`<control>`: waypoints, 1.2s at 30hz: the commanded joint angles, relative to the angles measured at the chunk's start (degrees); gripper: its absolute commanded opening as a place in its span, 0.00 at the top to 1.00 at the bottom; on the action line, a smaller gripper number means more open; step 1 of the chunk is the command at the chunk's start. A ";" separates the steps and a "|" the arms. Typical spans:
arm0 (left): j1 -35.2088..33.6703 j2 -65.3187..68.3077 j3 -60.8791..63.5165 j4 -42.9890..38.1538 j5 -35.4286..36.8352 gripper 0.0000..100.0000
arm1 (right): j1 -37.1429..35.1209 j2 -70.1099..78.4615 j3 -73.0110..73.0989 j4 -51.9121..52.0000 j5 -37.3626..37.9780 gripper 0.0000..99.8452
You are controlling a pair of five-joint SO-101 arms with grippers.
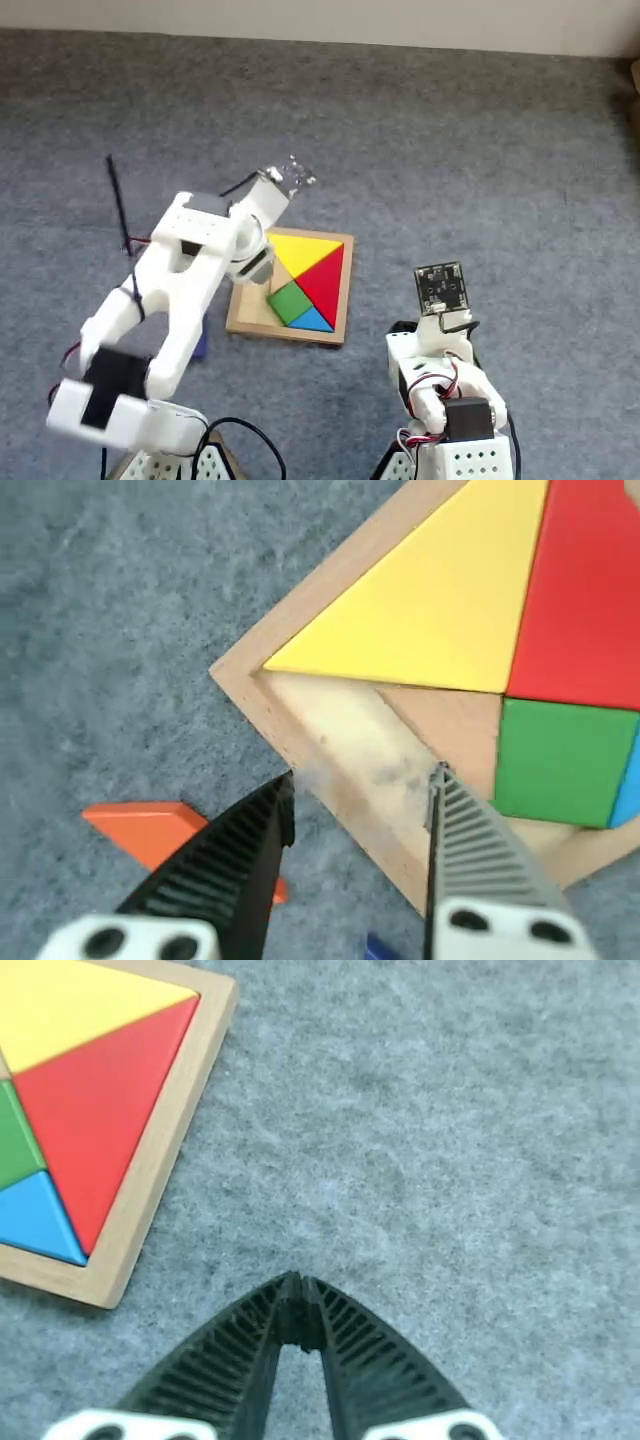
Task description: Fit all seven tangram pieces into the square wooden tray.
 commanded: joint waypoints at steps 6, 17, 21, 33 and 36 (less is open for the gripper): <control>-6.81 -14.90 -1.80 6.68 0.44 0.78 | 0.57 -0.57 6.11 0.40 -0.26 0.99; -18.68 -14.73 -1.19 6.42 0.26 0.71 | 0.57 -0.57 6.11 0.40 -0.26 0.99; -19.38 -14.64 2.24 4.84 0.18 0.71 | 0.57 -0.48 6.11 0.40 -0.26 0.99; -20.79 9.01 -7.34 -3.60 2.46 0.71 | 0.57 -0.48 6.11 0.40 -0.26 0.99; -21.67 15.34 -13.05 -3.43 4.04 0.71 | 0.57 -0.48 6.11 0.40 -0.26 0.99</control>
